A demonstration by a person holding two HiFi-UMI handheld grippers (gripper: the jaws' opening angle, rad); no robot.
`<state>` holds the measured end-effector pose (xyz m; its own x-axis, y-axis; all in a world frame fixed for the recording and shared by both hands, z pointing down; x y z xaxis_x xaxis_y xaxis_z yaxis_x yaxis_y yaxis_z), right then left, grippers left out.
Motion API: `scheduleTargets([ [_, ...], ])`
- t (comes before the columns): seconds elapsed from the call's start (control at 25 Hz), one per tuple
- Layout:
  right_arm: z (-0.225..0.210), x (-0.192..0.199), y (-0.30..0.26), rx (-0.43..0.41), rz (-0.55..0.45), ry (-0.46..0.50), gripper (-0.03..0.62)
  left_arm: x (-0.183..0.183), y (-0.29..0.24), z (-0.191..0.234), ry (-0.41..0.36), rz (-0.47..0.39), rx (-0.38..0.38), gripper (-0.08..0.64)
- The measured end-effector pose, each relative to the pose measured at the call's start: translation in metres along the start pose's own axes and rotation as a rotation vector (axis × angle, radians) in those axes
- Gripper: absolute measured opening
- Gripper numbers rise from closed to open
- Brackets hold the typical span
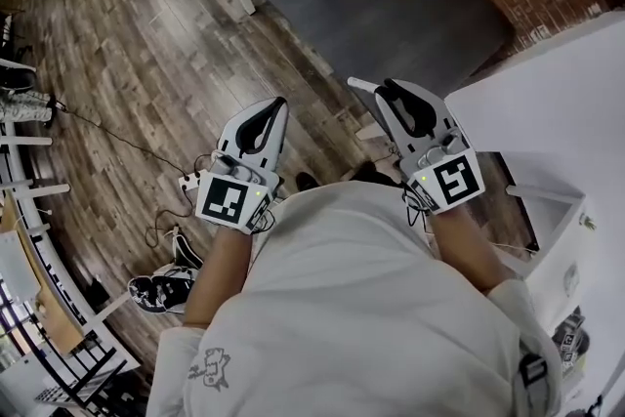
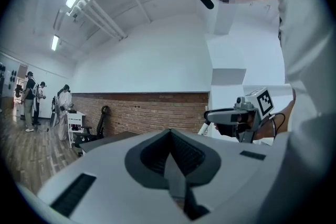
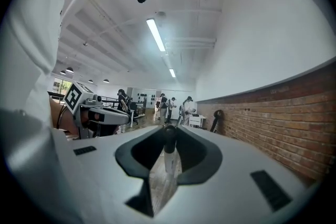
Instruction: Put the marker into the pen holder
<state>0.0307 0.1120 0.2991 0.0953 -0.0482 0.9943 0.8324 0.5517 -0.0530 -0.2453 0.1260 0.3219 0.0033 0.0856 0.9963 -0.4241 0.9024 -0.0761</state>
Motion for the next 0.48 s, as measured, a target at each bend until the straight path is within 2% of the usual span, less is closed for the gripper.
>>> scheduleTargets([
  [0.24, -0.007, -0.002, -0.002, 0.01, -0.004, 0.011, 0.08, 0.0, -0.01, 0.003, 0.004, -0.002, 0.004, 0.011],
  [0.48, -0.045, 0.003, 0.0, -0.001, -0.02, -0.006, 0.08, -0.005, -0.032, -0.008, -0.005, -0.01, -0.03, 0.011],
])
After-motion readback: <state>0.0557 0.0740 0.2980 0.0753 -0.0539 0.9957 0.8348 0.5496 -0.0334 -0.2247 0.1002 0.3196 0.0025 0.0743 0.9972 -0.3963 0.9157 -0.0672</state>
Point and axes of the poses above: the fingertips, and each gripper's own axes: y backward along the fingers, z to its left, x out of its underside, the point moved 10 cm from there along y, backward along the fingers, and after that the axes turned 14 degrees about -x, right-handed, at the moved point
